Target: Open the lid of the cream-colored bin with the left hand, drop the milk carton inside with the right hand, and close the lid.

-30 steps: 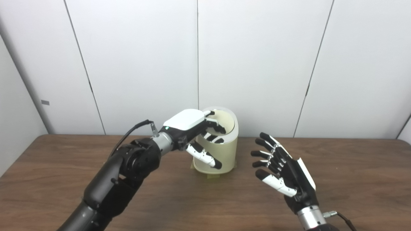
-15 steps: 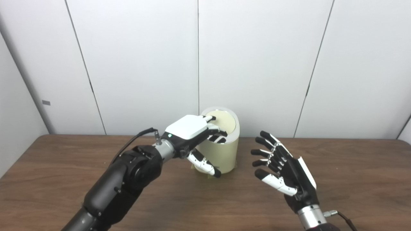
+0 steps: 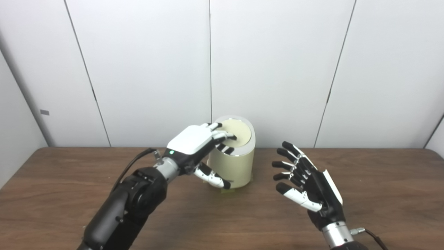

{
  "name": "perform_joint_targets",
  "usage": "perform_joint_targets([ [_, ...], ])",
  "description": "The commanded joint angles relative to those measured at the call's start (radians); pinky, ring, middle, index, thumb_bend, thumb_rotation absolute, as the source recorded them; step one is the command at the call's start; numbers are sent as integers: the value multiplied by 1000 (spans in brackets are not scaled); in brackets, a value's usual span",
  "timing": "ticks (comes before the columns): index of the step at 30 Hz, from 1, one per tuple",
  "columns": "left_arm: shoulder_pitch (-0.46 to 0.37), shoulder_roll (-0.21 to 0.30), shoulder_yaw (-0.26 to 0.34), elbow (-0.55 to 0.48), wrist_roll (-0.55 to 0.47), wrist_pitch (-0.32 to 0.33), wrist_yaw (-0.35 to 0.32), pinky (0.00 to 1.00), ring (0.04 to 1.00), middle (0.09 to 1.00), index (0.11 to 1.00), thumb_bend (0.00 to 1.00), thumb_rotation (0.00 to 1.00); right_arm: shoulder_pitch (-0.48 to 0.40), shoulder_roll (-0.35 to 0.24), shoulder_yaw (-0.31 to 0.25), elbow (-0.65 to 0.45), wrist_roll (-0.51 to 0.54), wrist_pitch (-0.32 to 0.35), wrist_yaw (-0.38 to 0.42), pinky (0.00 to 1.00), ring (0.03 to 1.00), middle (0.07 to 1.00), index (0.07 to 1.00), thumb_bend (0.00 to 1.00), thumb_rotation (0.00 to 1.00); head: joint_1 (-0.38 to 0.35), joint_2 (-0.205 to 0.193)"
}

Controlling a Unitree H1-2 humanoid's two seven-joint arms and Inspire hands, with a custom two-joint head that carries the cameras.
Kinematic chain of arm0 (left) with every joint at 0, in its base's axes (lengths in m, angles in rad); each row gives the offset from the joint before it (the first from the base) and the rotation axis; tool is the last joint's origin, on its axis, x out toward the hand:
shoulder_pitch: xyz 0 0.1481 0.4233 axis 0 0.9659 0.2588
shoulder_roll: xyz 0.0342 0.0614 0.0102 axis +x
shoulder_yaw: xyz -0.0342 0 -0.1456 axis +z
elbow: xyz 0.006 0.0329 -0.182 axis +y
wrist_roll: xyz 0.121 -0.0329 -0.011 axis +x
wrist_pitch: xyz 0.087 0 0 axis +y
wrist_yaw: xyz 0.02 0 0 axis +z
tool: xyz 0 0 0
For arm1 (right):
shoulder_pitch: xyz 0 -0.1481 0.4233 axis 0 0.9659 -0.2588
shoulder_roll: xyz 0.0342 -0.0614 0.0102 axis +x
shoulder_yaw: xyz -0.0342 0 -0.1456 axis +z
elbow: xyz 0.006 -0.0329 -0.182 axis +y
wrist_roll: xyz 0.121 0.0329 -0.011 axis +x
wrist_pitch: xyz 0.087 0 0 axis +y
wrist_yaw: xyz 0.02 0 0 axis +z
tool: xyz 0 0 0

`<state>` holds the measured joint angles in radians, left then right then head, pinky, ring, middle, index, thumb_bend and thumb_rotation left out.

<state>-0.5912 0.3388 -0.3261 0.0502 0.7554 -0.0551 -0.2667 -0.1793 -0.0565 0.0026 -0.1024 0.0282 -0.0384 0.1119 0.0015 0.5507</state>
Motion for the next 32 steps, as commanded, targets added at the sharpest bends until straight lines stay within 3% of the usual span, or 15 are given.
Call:
perform_joint_targets([
  [1,-45,-6,45,-66,-14,-16,77,1000,1000,928,919,898,420,-34,-1,-2,-19,2,-38,-10,575,735,848,877,809,453,1,0],
  [6,15,-35,131,-114,-92,-39,149,1000,1000,937,937,823,402,-32,-9,-1,-15,-9,-38,-7,582,736,854,883,815,475,3,-1],
  [8,43,-50,169,-122,-168,-56,164,851,946,928,907,801,352,-30,-8,-2,-17,-4,-34,-5,585,740,857,881,817,469,3,0],
  [11,111,-107,255,-130,-371,-30,160,772,888,895,863,771,268,-30,-11,-3,-15,-7,-36,-5,587,745,856,877,824,469,3,1],
  [16,234,-174,345,-127,-626,3,136,612,752,807,843,739,241,-28,-16,-2,-13,-16,-39,-7,598,740,851,875,848,483,1,1],
  [21,331,-205,370,-110,-680,-23,164,506,600,688,779,689,259,-19,-18,-3,-23,-11,-30,-5,612,744,853,875,842,464,-5,5],
  [25,381,-227,386,-86,-734,-53,170,467,603,687,740,671,267,-9,-25,-10,-24,0,-36,-2,610,746,857,874,824,450,1,6],
  [32,383,-218,387,-69,-786,-74,144,531,660,724,743,683,281,13,-27,-30,-26,11,-42,-11,611,745,851,861,816,421,-9,2],
])
